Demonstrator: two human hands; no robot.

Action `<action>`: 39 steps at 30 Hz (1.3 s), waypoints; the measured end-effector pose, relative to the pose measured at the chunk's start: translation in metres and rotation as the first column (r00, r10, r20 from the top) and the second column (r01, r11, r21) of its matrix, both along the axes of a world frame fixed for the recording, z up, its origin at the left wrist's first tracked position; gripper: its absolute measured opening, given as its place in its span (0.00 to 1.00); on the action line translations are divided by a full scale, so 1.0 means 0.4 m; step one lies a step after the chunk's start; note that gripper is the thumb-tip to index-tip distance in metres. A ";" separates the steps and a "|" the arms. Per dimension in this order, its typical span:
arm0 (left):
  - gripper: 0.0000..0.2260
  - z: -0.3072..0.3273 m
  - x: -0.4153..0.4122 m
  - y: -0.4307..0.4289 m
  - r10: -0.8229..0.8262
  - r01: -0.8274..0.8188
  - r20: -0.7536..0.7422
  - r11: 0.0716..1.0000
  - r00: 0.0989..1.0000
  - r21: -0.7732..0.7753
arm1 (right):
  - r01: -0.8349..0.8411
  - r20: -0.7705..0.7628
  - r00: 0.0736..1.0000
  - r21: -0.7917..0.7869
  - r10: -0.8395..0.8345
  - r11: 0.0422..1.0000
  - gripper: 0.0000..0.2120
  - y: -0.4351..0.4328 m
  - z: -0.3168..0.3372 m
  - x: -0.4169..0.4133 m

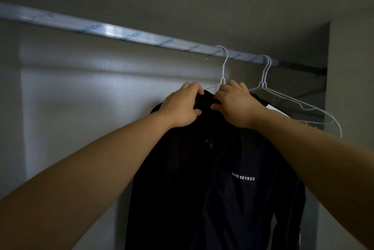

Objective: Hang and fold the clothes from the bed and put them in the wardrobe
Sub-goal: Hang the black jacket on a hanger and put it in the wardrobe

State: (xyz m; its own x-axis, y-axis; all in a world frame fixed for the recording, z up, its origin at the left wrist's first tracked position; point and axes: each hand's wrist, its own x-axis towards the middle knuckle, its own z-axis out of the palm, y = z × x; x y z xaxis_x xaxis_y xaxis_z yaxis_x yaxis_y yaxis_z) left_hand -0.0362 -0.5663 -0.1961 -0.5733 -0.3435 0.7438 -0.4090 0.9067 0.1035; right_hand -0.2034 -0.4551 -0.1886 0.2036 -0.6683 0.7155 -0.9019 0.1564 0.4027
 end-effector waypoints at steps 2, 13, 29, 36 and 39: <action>0.22 -0.011 0.002 0.002 0.008 -0.014 -0.120 0.998 0.993 -0.055 | -0.028 0.024 0.999 -0.007 0.028 1.000 0.16 -0.002 -0.005 -0.002; 0.09 -0.269 -0.048 0.000 0.028 0.060 -0.391 0.975 0.920 0.213 | 0.032 0.331 0.941 -0.313 0.078 0.949 0.26 0.008 -0.096 0.029; 0.12 -0.287 -0.090 -0.028 0.103 0.168 -0.421 0.813 0.901 0.558 | 0.095 0.826 0.469 -0.399 0.312 0.912 0.19 -0.085 -0.414 0.097; 0.12 -0.292 -0.101 -0.040 0.124 0.224 -0.456 0.739 0.882 0.635 | -0.064 0.841 0.184 -0.505 0.508 0.861 0.16 -0.055 -0.433 0.075; 0.10 -0.293 -0.106 -0.030 0.100 0.359 -0.533 0.634 0.840 0.685 | -0.114 0.850 0.121 -0.502 0.513 0.857 0.16 -0.044 -0.431 0.078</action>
State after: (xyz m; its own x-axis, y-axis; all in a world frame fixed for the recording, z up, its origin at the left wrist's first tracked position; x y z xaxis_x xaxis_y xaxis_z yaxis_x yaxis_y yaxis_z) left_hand -0.0786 -0.5781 -0.3133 -0.3028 -0.8457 0.4395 0.0239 0.4542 0.8906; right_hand -0.1720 -0.4729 -0.3612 -0.6046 -0.4944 0.6246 -0.5242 -0.3434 -0.7793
